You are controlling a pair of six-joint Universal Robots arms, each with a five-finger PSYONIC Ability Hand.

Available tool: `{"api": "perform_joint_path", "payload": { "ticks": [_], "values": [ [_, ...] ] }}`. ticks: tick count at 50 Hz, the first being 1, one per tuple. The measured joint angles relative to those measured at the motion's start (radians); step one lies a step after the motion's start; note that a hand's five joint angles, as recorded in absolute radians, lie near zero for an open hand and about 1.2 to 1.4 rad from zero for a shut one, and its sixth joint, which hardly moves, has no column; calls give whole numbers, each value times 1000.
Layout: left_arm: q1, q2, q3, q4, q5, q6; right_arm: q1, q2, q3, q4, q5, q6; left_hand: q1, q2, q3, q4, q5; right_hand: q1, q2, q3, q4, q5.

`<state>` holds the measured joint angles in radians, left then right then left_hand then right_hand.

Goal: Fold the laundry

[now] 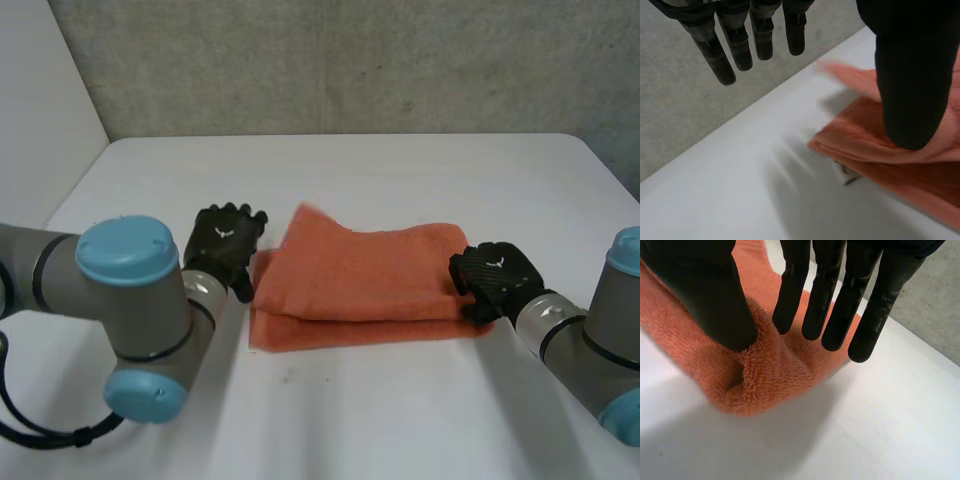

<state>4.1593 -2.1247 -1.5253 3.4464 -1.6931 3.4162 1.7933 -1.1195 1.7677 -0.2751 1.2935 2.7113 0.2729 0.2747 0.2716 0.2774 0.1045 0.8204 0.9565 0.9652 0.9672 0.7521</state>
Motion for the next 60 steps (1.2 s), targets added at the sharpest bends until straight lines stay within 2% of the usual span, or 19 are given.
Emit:
{"api": "perform_joint_path", "payload": {
  "ticks": [9, 16, 26, 30, 31, 32, 33, 34, 38, 42, 46, 47, 48, 49, 50, 52, 53, 58, 60],
  "values": [
    [-47, 100, -96, 0, 6, -7, -6, 8, -6, 8, 66, -86, -2, -2, 0, -1, -3, 58, 74, 73, 76, 71],
    [-44, 150, -138, 1, 8, -7, -4, 7, -8, 10, 73, -102, -3, -3, -2, -6, -7, 135, 221, 211, 217, 204],
    [-20, 205, -198, 0, 8, -7, 22, 0, -95, 10, 101, -224, -8, -18, -7, -23, -33, 135, 222, 214, 224, 214],
    [8, 252, -228, 0, 8, -8, 174, 8, -240, 11, 131, -310, -22, -29, -24, -35, -45, 145, 223, 217, 224, 225],
    [8, 252, -228, 0, 8, -8, 174, 8, -240, 11, 131, -310, -22, -29, -24, -35, -45, 145, 223, 217, 224, 225],
    [21, 269, -234, 0, 8, -9, 255, 23, -296, 12, 131, -324, -22, -29, -24, -35, -45, 145, 223, 217, 224, 228],
    [21, 269, -234, 0, 8, -9, 255, 23, -296, 12, 131, -324, -22, -29, -24, -35, -45, 145, 223, 217, 224, 228],
    [31, 281, -237, 0, 7, -10, 311, 42, -331, 13, 125, -331, -22, -29, -24, -35, -45, 145, 223, 217, 224, 229],
    [74, 317, -241, 0, 4, -16, 493, 143, -415, 17, 59, -342, -22, -37, -24, -44, -52, 145, 223, 217, 224, 231],
    [101, 331, -240, 0, 4, -26, 587, 220, -432, 21, -15, -355, -22, -37, -24, -44, -52, 145, 223, 217, 224, 231],
    [113, 335, -233, 1, 10, -37, 631, 261, -438, 24, -36, -360, -22, -37, -24, -44, -51, 145, 217, 212, 219, 230],
    [116, 333, -227, 2, 16, -41, 635, 262, -439, 24, -26, -357, -22, -37, -24, -44, -52, -141, -92, -98, -94, -52],
    [116, 332, -223, 2, 20, -42, 635, 257, -440, 25, -7, -349, -22, -37, -24, -44, -52, -302, -284, -262, -259, -211],
    [116, 330, -216, 3, 26, -44, 632, 250, -441, 25, 9, -340, -22, -37, -24, -44, -52, -302, -284, -262, -259, -211],
    [116, 327, -209, 3, 32, -45, 626, 238, -441, 24, 27, -328, -22, -37, -24, -44, -52, -535, -576, -555, -552, -503],
    [115, 323, -201, 4, 40, -46, 618, 223, -440, 23, 46, -310, -22, -37, -24, -44, -52, -544, -576, -572, -570, -520],
    [110, 307, -171, 7, 65, -49, 586, 172, -432, 21, 93, -245, -22, -37, -24, -44, -51, -614, -735, -751, -735, -684],
    [89, 263, -100, 8, 105, -63, 523, 80, -411, 18, 137, -73, -22, -37, -24, -44, -52, -614, -738, -755, -736, -687],
    [62, 220, -36, 3, 124, -90, 476, 31, -398, 21, 147, 74, -22, -37, -24, -44, -52, -614, -738, -755, -736, -687]
  ]
}}
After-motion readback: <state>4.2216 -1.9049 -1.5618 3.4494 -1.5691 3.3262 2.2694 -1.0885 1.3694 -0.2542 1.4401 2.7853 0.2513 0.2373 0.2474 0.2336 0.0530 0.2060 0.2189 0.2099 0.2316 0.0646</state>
